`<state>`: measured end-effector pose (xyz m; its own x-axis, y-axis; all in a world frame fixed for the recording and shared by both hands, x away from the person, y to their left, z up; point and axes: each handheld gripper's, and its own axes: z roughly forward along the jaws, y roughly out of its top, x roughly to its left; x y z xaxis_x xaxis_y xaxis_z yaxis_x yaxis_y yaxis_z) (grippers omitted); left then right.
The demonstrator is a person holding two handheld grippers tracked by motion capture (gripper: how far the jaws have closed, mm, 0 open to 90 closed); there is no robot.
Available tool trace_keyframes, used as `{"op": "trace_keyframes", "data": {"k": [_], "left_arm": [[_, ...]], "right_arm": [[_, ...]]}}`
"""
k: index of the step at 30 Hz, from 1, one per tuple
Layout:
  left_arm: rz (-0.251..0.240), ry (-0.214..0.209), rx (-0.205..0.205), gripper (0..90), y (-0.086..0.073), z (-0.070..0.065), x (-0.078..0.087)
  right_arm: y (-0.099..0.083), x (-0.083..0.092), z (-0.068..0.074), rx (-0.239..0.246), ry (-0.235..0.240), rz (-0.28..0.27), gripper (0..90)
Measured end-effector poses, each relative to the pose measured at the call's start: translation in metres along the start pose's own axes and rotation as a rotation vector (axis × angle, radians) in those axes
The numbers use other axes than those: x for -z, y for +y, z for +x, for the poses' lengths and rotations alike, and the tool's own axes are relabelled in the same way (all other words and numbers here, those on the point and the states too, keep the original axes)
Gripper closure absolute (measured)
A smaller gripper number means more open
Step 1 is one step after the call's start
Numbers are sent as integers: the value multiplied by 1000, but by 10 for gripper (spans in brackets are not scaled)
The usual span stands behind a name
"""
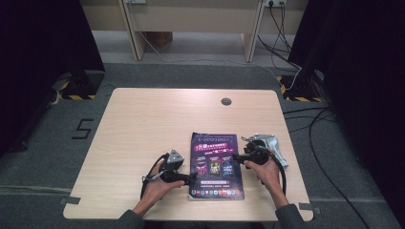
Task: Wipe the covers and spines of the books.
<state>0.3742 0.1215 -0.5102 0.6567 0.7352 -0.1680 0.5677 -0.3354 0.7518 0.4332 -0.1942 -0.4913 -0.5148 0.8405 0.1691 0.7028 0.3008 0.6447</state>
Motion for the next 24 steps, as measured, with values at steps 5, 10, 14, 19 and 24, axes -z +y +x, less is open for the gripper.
{"op": "trace_keyframes", "data": {"k": [5,10,14,19,24], "left_arm": [[15,-3,0,211,2,0,-7],[19,-14,-19,236,4,-4,-13],[19,-24,-32,277,4,-8,-14],[14,-28,-34,282,3,-8,-13],[16,-24,-37,293,2,-10,-13]], "right_arm": [[1,-9,5,-16,12,23,348],[3,-14,4,-54,19,12,344],[5,-18,9,-66,28,-1,320],[5,-20,15,-59,6,-4,266],[2,-24,19,-43,23,-21,147]]}}
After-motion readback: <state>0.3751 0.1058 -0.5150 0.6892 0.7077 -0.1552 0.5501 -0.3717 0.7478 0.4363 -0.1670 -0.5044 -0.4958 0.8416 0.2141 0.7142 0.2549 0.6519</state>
